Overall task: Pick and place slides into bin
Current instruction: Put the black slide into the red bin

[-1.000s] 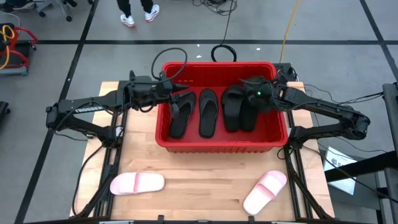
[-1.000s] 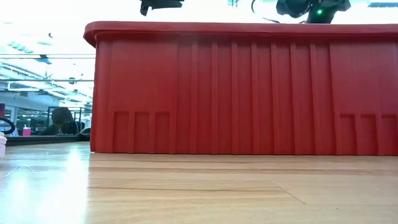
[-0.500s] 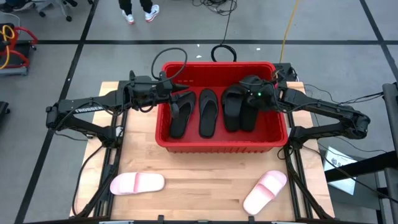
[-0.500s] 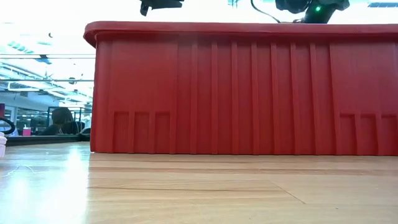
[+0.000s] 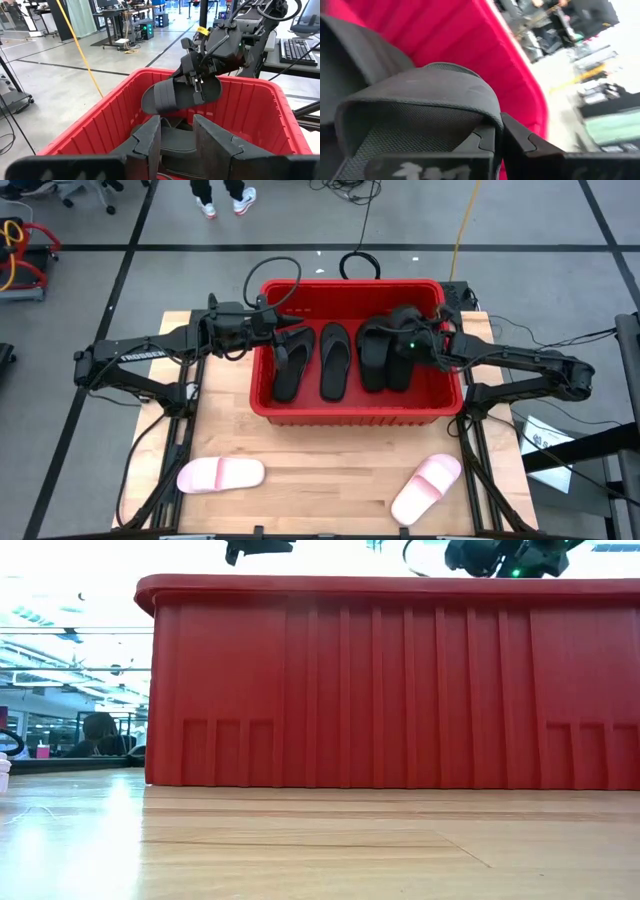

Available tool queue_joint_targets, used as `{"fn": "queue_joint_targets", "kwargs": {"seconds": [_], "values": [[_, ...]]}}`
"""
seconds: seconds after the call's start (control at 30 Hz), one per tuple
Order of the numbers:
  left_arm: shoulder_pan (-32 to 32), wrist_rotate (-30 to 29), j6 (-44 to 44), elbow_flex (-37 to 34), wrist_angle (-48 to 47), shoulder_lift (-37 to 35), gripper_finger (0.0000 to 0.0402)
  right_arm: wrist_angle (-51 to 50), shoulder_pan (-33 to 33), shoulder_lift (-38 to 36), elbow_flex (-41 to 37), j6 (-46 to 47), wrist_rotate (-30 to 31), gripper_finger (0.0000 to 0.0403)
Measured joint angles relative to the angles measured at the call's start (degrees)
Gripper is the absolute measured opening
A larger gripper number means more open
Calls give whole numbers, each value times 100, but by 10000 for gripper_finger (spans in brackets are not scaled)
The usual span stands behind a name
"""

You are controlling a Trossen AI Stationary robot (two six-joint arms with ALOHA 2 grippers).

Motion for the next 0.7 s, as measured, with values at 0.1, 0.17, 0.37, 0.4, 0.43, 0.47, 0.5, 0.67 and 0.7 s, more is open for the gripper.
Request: {"fn": "queue_joint_targets", "kwargs": {"seconds": [0.1, 0.17, 0.37, 0.4, 0.43, 0.47, 0.5, 0.67, 0.7], "values": [[1, -1, -11, 0, 0, 0, 118, -22, 2, 0, -3, 95, 216, 3], [-1, -2, -12, 0, 0, 0, 118, 15, 2, -1, -3, 355, 197, 3], [1, -2, -14, 0, 0, 0, 118, -186, 4, 199, -3, 512, 209, 2], [1, -4, -18, 0, 0, 0, 118, -192, 1, 245, -3, 512, 213, 2], [-2, -3, -19, 0, 3, 0, 118, -203, 0, 298, -3, 507, 209, 2], [0, -2, -21, 0, 2, 0, 118, -208, 2, 358, -3, 478, 211, 2], [1, -3, -21, 0, 2, 0, 118, -209, 2, 403, -3, 461, 227, 2], [-1, -3, -29, 0, 3, 0, 118, -208, 7, 476, -5, 452, 312, 2], [-1, -4, -30, 0, 3, 0, 118, -208, 25, 476, -3, 449, 312, 2]]}}
